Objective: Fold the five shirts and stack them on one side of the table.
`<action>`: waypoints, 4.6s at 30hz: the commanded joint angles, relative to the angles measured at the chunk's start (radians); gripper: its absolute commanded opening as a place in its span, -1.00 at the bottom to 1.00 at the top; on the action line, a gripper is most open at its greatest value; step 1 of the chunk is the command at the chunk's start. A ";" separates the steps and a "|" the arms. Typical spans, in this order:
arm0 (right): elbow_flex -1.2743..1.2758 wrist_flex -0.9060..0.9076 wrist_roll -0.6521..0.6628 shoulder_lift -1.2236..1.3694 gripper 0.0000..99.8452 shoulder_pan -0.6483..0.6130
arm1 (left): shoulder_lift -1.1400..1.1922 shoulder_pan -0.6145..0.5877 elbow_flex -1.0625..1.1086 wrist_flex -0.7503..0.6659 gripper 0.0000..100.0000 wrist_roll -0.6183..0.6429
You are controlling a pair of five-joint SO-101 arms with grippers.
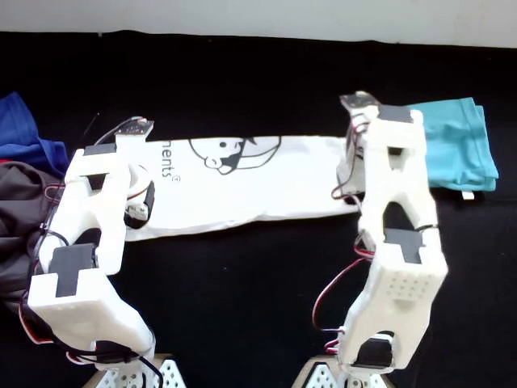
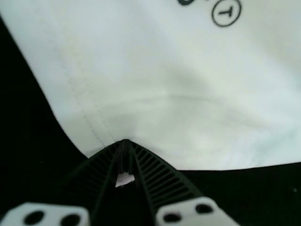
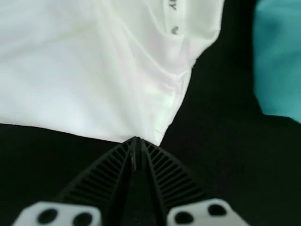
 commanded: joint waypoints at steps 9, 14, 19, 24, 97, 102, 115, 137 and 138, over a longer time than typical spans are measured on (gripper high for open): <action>0.894 -0.417 0.006 -0.765 -0.99 0.053 | 0.010 0.005 0.007 -0.034 -0.98 0.005; 1.228 -0.526 0.006 -1.064 -0.99 0.107 | 0.010 0.005 0.007 -0.034 -0.98 0.005; 1.520 -0.682 0.006 -1.251 -0.99 0.150 | 0.001 0.007 -0.002 -0.026 -0.98 0.005; 1.701 -0.802 0.005 -1.340 -0.99 0.154 | -0.079 -0.016 -0.134 0.114 -0.98 0.034; 1.765 -0.855 0.005 -1.354 -0.99 0.153 | 0.119 0.403 -1.144 0.724 -0.98 0.058; 1.765 -0.855 0.005 -1.354 -0.99 0.153 | 0.114 0.598 -1.145 0.686 -0.98 0.100; 1.765 -0.855 0.005 -1.351 -0.99 0.153 | 0.387 0.716 -1.145 0.348 -0.98 0.094; 1.765 -0.855 0.005 -1.351 -0.99 0.153 | 0.406 0.556 -1.380 0.471 -0.99 0.094; 1.765 -0.855 0.005 -1.351 -0.99 0.153 | 0.406 0.530 -1.346 0.468 -0.96 0.095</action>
